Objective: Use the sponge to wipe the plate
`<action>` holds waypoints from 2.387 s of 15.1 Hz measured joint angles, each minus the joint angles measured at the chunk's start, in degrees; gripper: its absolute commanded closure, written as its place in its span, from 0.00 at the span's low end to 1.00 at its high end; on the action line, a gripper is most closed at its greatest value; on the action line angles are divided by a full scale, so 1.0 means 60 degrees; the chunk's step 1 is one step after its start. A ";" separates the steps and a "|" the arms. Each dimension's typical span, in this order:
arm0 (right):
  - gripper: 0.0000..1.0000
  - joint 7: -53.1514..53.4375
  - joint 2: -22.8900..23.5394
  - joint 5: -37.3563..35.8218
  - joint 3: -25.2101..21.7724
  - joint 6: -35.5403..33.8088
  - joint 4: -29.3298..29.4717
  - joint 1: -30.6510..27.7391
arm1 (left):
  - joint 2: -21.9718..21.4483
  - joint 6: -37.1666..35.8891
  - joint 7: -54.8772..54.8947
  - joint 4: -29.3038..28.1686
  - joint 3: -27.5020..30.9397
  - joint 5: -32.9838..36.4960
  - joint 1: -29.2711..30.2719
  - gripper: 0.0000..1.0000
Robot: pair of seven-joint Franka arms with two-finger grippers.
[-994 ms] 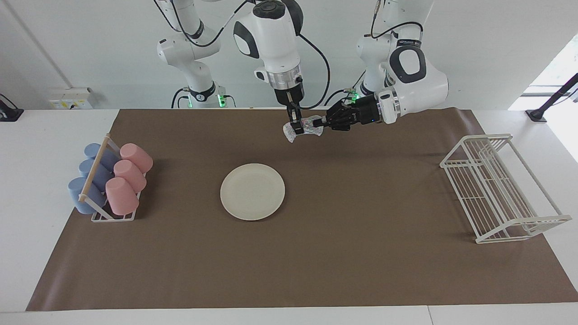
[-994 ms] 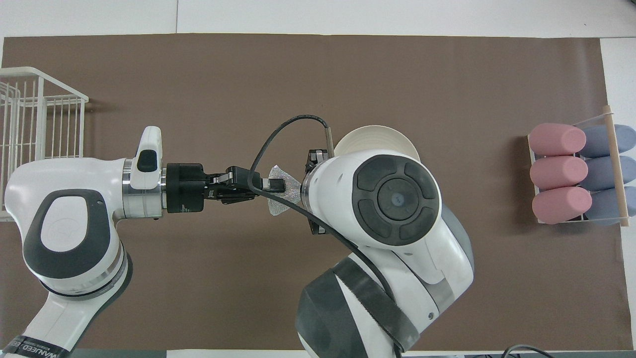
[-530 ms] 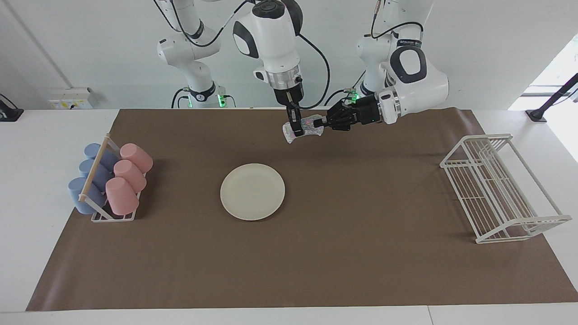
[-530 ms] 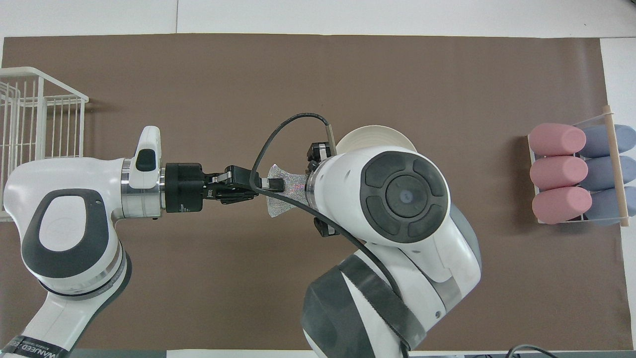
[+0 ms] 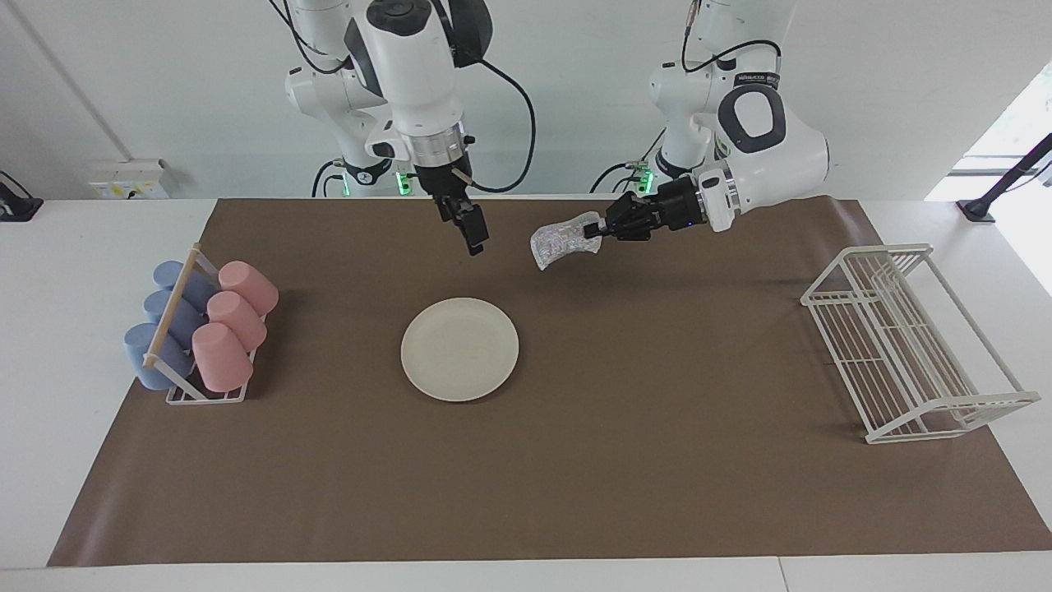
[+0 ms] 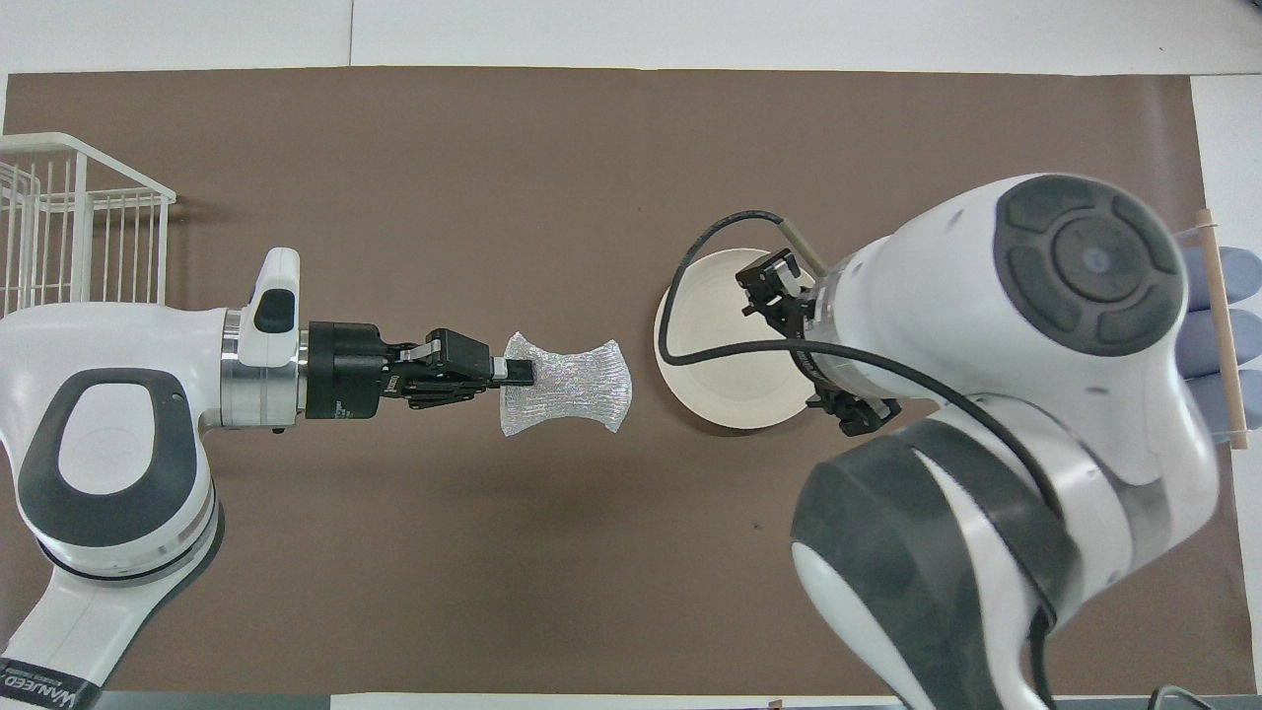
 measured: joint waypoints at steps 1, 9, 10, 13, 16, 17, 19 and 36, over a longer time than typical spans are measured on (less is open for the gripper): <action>0.00 -0.0990 -0.0095 -0.0002 -0.0009 -0.0157 -0.0015 -0.0370 | -0.0002 -0.0011 -0.0215 0.0035 0.0012 0.0398 0.0136 1.00; 0.00 -0.6878 -0.0362 -0.0004 -0.0078 -0.0925 -0.0067 -0.2385 | 0.0117 -0.0553 -0.3172 0.1378 0.0036 0.5308 0.0766 1.00; 0.00 -0.7462 -0.0433 -0.0004 -0.0079 -0.1061 -0.0066 -0.2553 | 0.0209 -0.0757 -0.3536 0.1644 0.0035 0.6062 0.0766 1.00; 0.00 -0.8980 -0.0591 -0.0026 -0.0086 -0.1223 -0.0065 -0.2915 | 0.0512 -0.1510 -0.4161 0.2378 0.0033 0.8075 0.0768 1.00; 0.00 -1.0506 -0.0599 -0.0284 -0.0290 -0.1204 -0.0016 -0.3022 | 0.0698 -0.2213 -0.4555 0.2949 -0.0032 1.0294 0.0761 1.00; 0.00 -1.1122 -0.0583 -0.0543 -0.0538 -0.1184 0.0068 -0.2842 | 0.0745 -0.2480 -0.4607 0.3111 -0.0071 1.1080 0.0756 1.00; 0.00 -1.2010 -0.0513 -0.0843 -0.1096 -0.1177 0.0270 -0.2401 | 0.0860 -0.3112 -0.4635 0.3555 -0.0128 1.2467 0.0714 1.00; 0.00 -1.3259 -0.0238 -0.0933 -0.2466 -0.1815 0.0510 -0.1756 | 0.2206 -0.1186 -0.4624 0.3470 -0.0048 2.0667 0.1342 1.00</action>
